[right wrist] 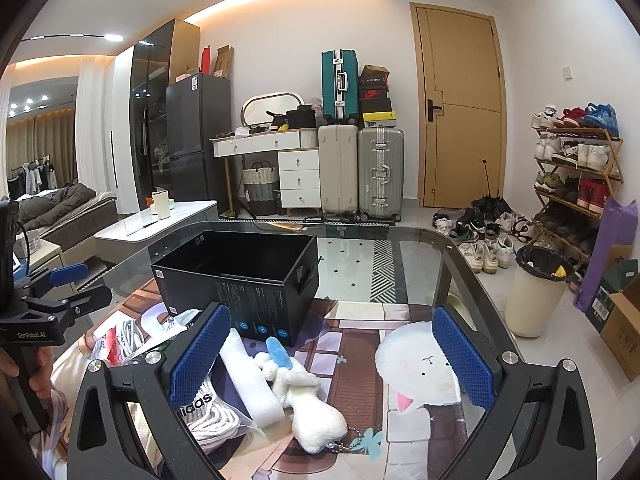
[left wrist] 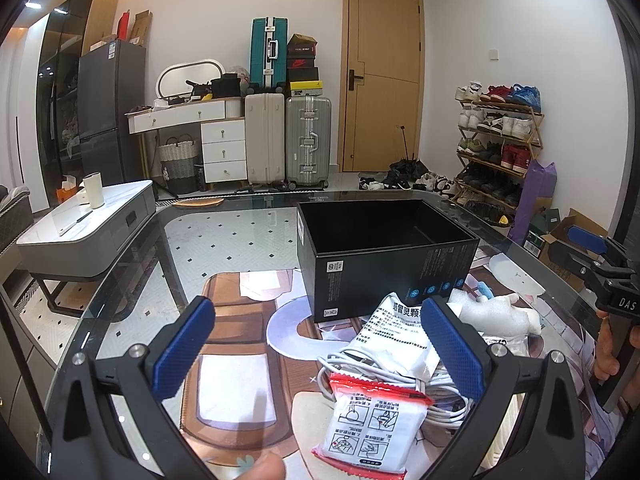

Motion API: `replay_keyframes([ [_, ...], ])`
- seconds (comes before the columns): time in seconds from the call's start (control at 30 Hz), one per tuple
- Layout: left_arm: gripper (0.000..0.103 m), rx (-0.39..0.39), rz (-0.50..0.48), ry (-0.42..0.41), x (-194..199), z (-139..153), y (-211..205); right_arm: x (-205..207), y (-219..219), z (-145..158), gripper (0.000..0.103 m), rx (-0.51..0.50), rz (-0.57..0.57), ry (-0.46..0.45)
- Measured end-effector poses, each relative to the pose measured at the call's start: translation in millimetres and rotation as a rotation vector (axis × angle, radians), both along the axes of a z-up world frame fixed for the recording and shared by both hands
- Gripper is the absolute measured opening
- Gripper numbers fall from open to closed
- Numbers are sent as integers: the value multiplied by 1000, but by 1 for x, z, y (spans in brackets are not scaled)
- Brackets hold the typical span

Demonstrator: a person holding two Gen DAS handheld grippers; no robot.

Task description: Organize soft objects

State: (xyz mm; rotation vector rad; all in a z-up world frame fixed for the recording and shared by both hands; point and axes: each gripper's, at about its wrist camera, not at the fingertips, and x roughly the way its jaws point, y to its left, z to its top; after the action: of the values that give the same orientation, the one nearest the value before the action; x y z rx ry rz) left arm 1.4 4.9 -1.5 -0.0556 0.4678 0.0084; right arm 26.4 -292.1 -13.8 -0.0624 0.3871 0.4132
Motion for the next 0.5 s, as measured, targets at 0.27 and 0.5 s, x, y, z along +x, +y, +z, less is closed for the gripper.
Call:
replay_keyframes([
  [0.27, 103, 1, 1, 0, 0, 0, 0, -1, 0, 1, 103, 2, -3, -8],
  [0.5, 103, 4, 2, -16, -3, 1, 0, -2, 0, 2, 103, 5, -1, -6],
])
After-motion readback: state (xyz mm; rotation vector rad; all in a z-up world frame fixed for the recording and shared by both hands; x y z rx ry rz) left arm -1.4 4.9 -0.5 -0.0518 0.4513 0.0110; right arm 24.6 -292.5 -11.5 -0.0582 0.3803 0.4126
